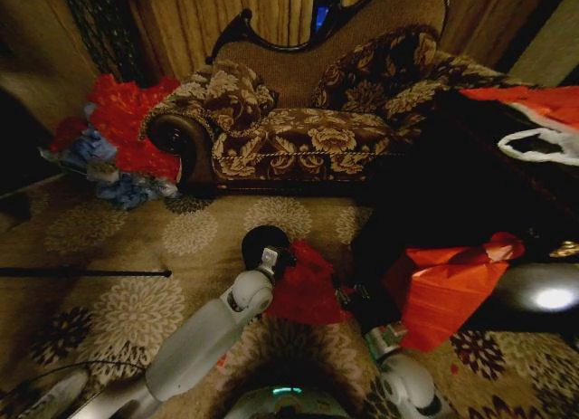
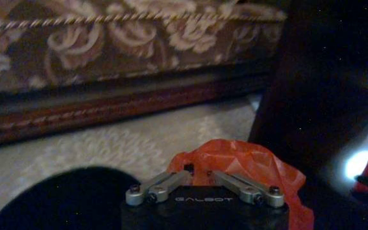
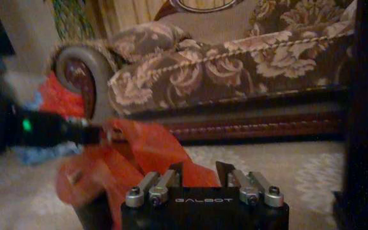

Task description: Place a garbage bag over the trash bin.

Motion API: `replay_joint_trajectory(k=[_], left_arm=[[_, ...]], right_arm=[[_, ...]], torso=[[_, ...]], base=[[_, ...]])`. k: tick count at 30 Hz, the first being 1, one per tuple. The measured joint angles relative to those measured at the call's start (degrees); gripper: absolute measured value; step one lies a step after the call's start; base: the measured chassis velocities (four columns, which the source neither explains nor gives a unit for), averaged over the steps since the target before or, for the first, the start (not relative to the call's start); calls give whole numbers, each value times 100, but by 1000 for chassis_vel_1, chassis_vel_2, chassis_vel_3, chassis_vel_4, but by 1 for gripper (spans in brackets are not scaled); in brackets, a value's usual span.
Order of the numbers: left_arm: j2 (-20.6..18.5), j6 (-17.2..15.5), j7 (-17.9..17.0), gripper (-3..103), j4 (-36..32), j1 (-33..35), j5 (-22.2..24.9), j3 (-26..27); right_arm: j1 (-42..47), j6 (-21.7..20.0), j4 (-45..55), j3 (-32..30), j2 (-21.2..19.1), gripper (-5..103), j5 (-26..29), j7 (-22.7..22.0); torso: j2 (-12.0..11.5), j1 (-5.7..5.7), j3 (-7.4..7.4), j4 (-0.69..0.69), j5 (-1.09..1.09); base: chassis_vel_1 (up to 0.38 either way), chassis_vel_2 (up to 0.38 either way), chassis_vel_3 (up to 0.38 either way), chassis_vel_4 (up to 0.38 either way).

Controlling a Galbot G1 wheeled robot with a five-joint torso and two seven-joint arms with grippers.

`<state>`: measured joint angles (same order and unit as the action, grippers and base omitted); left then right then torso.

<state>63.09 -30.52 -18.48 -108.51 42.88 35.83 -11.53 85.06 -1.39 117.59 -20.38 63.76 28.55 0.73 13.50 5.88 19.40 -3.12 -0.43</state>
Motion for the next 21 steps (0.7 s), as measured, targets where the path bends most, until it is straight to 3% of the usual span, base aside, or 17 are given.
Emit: replay_joint_trajectory(k=[3, 4, 7, 14, 16, 21], left_arm=[[-101, 155, 182, 0, -63, -95, -18, -70], [-101, 155, 182, 0, -63, -95, -18, -70], [-132, 268, 347, 0, -67, -203, -17, -100], [-167, 442, 626, 0, -89, -409, -29, -161], [-174, 608, 882, 0, -98, -573, -43, -205], [-315, 714, 1164, 0, -106, -652, -68, -196]], right_arm=[[-189, -528, 380, 42, -286, 18, 701, -158], [-189, -528, 380, 42, -286, 18, 701, -158], [-337, -812, 451, 268, -609, 3, 1245, -228], [-411, -937, 390, 626, -989, 0, 1510, -205], [-428, -1053, 696, 742, -1158, 0, 1793, -340], [-462, -1063, 1013, 479, -1373, 0, 1902, -482]], torso=[[0, 0, 0, 1, -1], [0, 0, 0, 1, -1], [0, 0, 0, 0, 1], [0, 0, 0, 0, 2], [0, 0, 0, 0, 1], [0, 0, 0, 0, 1]], base=[[0, 0, 0, 0], [0, 0, 0, 0], [0, 0, 0, 0], [0, 0, 0, 0], [0, 0, 0, 0], [0, 0, 0, 0]])
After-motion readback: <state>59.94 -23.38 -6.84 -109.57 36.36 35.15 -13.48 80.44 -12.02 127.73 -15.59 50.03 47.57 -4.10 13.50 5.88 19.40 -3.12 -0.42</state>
